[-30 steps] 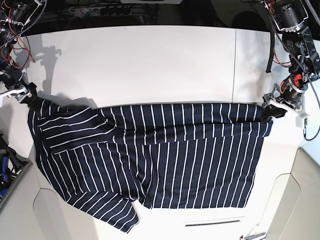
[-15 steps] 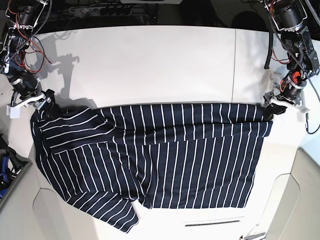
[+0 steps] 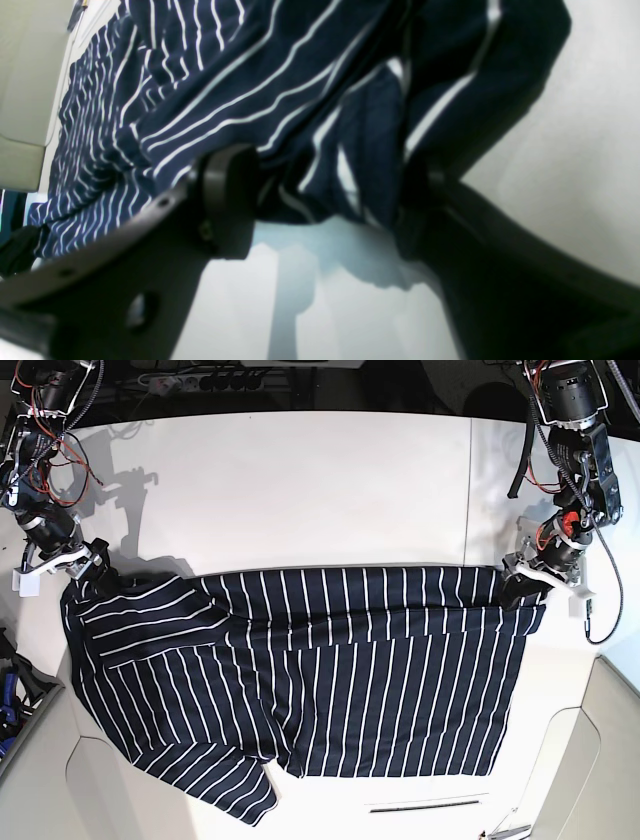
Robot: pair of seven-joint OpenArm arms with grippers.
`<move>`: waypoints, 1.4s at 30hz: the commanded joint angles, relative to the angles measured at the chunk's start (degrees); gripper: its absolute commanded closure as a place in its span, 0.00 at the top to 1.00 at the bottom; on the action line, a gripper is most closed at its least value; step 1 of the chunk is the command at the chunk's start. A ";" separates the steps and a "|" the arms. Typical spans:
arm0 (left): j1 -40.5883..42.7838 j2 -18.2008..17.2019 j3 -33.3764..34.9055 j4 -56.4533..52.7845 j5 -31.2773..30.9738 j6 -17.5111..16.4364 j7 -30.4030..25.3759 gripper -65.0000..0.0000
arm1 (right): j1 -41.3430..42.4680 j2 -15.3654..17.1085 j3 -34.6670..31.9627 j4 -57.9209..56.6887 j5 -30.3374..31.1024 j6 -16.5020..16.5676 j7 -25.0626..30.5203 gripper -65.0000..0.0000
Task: Fold the T-shirt properly
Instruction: 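Lower the held edges onto the shirt body with both grippers, then pull the folded edge back toward the robot and release both grippers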
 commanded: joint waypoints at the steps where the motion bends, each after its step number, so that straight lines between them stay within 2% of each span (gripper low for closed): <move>1: -0.31 -0.63 0.00 0.42 1.49 0.26 1.20 0.56 | 0.61 0.92 0.15 0.83 0.24 0.13 0.63 0.61; 4: -0.28 -0.66 0.00 0.42 3.30 -0.02 1.40 0.29 | 0.66 0.92 0.15 0.83 0.28 0.13 0.66 0.61; 5: -0.28 -0.66 0.00 0.42 3.30 -0.90 1.40 0.23 | 0.66 0.92 0.15 0.83 0.28 0.15 0.66 0.61; 6: -0.28 -0.66 0.00 0.42 3.26 -1.97 1.40 0.18 | 0.66 0.92 0.15 0.83 0.28 0.20 0.66 0.56; 8: -0.31 -0.66 -0.02 0.44 3.15 -3.21 1.38 0.11 | 0.63 0.92 0.15 0.83 0.28 0.20 0.66 0.37; 11: -0.28 -0.70 -0.02 0.44 3.10 -3.19 1.40 0.00 | 0.66 0.92 0.15 0.83 0.31 0.20 0.66 0.03; 12: -0.28 -0.70 -0.02 0.44 3.10 -3.19 1.40 0.00 | 0.63 0.92 0.15 0.83 0.31 0.20 0.66 0.00; 18: -0.31 -1.09 -0.02 0.72 3.08 -3.21 2.34 0.00 | 0.61 0.94 0.17 0.85 0.31 0.22 0.52 0.00; 25: 0.35 -2.05 -1.90 5.11 2.99 -3.23 7.85 0.00 | 0.00 0.94 3.54 1.07 0.72 0.52 -3.85 0.00; 28: 2.38 -2.08 -3.56 8.33 2.82 -5.25 8.96 0.00 | -0.87 0.94 5.99 1.07 4.15 1.11 -6.47 0.00; 42: 16.74 -2.08 -5.40 26.32 1.36 -5.31 8.94 0.00 | -7.17 0.96 12.07 2.82 17.07 1.36 -14.84 0.00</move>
